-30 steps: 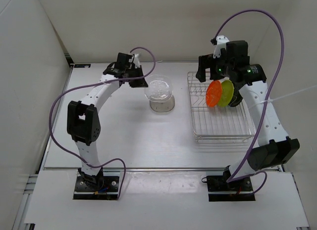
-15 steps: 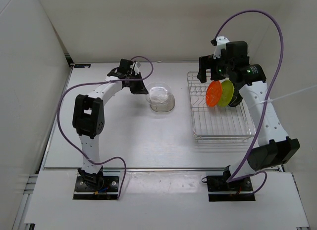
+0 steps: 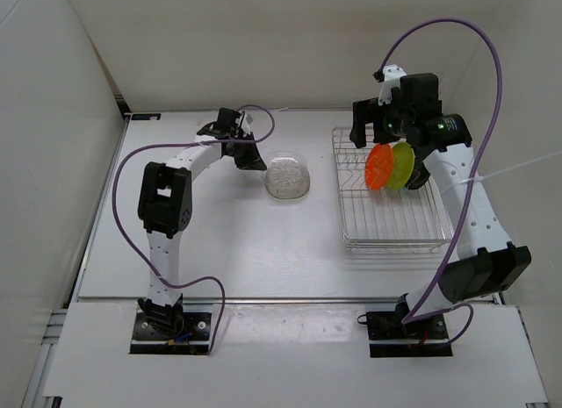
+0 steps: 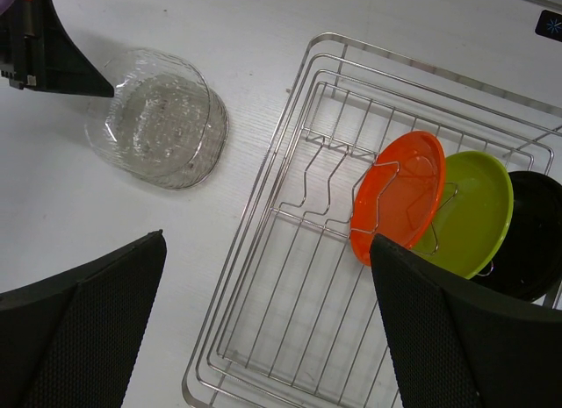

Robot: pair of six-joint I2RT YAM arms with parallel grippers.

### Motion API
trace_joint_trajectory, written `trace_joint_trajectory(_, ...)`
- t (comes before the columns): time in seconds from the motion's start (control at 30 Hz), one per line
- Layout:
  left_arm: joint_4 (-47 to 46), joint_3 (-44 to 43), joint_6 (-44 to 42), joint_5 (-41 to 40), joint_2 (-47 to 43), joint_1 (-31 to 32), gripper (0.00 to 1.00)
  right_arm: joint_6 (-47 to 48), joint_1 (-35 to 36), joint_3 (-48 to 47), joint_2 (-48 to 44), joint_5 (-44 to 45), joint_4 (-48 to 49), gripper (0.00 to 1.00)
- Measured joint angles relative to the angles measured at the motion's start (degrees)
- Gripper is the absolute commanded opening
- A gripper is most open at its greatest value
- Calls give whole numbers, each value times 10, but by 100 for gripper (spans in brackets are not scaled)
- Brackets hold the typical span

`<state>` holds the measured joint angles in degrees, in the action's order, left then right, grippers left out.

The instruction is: Unload the plates from the dish rack

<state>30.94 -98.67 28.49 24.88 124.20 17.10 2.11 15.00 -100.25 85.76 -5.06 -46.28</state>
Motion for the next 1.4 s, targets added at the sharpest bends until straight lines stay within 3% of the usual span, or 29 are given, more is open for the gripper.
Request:
trace_joint_trajectory(0.6,3,-12,-6,2,21,26,11,0,0,0,-1,-5,-3,100)
trace_joint_trajectory(0.67,3,-12,-7,2,21,27,15,0,0,3,-5,-7,-2,100)
trace_joint_trajectory(1.13,3,-12,-11,-5,22,26,11,0,0,11,-18,-14,-4,100)
trace_joint_trajectory(1.4,2,-12,-13,-8,25,25,17,0,0,17,-18,-17,-4,100)
